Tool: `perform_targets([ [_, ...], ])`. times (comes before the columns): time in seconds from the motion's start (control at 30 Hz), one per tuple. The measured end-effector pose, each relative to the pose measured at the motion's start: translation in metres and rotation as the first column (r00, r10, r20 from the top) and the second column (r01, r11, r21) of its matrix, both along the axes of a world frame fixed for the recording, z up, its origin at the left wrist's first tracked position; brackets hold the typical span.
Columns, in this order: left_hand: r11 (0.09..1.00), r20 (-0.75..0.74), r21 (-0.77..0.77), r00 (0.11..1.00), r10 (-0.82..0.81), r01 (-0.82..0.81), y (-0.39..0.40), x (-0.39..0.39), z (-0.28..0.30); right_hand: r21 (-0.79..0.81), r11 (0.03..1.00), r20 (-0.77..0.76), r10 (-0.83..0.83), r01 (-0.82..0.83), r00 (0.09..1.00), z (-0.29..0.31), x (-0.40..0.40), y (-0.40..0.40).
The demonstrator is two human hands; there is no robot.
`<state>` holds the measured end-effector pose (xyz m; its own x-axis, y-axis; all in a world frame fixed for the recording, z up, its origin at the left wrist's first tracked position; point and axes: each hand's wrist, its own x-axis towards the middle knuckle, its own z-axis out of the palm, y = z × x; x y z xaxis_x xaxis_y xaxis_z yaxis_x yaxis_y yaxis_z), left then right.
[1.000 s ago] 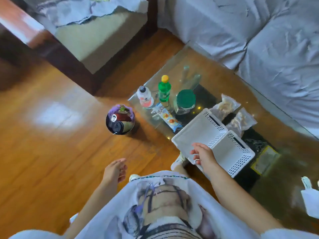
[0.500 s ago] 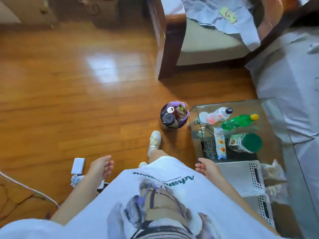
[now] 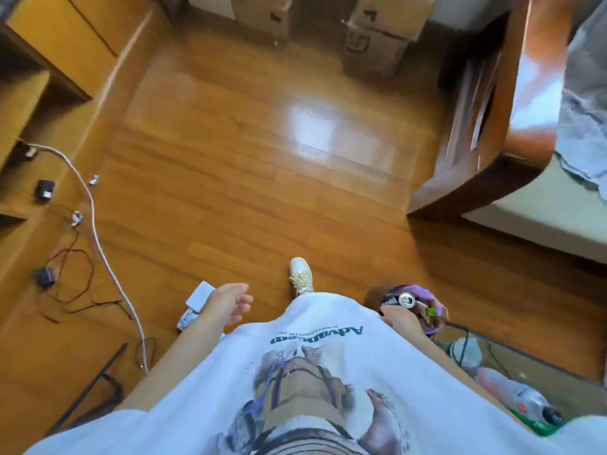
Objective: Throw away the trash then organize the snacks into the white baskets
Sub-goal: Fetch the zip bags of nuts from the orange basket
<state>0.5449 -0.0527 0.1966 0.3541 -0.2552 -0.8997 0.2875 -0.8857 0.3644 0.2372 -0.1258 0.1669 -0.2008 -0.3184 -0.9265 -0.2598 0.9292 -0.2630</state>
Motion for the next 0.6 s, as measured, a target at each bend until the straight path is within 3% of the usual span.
perform_targets([
  [0.2, 0.953, 0.037, 0.004, 0.952, 0.303, -0.304, -0.012, 0.042, 0.001, -0.043, 0.945, 0.026, 0.326, -0.324, 0.945, 0.004, 0.088, -0.096],
  [0.4, 0.787, 0.007, 0.113, 0.793, 0.61, -0.606, 0.007, 0.09, -0.006, -0.114, 0.783, 0.079, 0.621, -0.612, 0.78, 0.011, 0.211, -0.173],
  [0.6, 0.649, -0.039, 0.191, 0.655, 0.755, -0.736, 0.009, 0.158, -0.029, -0.146, 0.716, 0.123, 0.698, -0.683, 0.705, 0.019, 0.315, -0.227],
])
